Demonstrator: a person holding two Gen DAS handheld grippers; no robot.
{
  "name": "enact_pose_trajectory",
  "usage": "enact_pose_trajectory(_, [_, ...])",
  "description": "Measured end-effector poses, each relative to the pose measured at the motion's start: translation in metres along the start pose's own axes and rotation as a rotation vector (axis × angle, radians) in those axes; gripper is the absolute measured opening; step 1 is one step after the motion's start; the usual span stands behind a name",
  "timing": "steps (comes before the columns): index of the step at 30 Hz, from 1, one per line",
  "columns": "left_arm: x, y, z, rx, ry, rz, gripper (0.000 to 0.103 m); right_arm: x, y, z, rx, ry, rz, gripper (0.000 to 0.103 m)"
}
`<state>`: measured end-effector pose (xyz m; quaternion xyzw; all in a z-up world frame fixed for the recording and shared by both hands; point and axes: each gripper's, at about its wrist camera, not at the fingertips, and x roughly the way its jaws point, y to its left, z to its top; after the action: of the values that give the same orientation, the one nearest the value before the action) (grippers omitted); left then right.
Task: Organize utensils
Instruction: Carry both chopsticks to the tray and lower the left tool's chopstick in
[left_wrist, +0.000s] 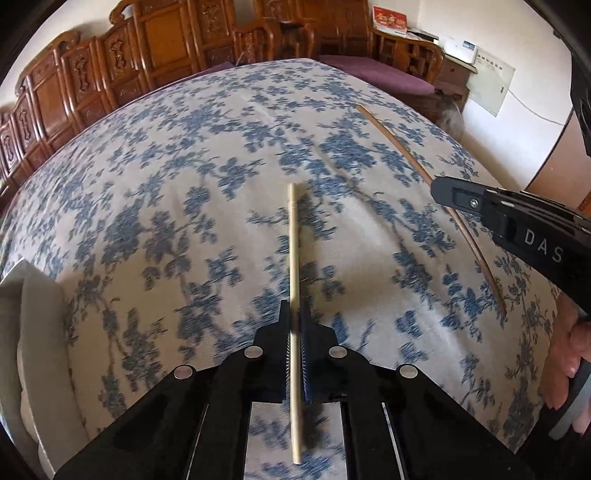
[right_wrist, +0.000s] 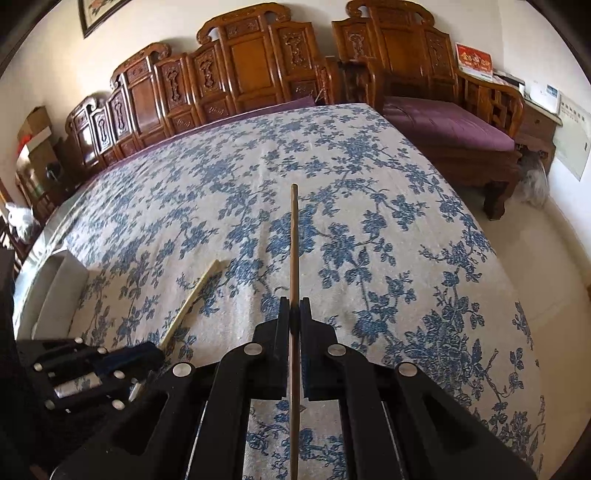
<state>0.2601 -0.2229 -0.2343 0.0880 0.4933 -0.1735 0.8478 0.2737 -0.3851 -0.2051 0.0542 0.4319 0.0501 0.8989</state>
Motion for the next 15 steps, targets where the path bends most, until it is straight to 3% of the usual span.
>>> enact_pose_trajectory(15, [-0.054, 0.044, -0.016, -0.034, -0.057, 0.042, 0.004, -0.007, 0.056, -0.008, -0.115, 0.001, 0.052, 0.006])
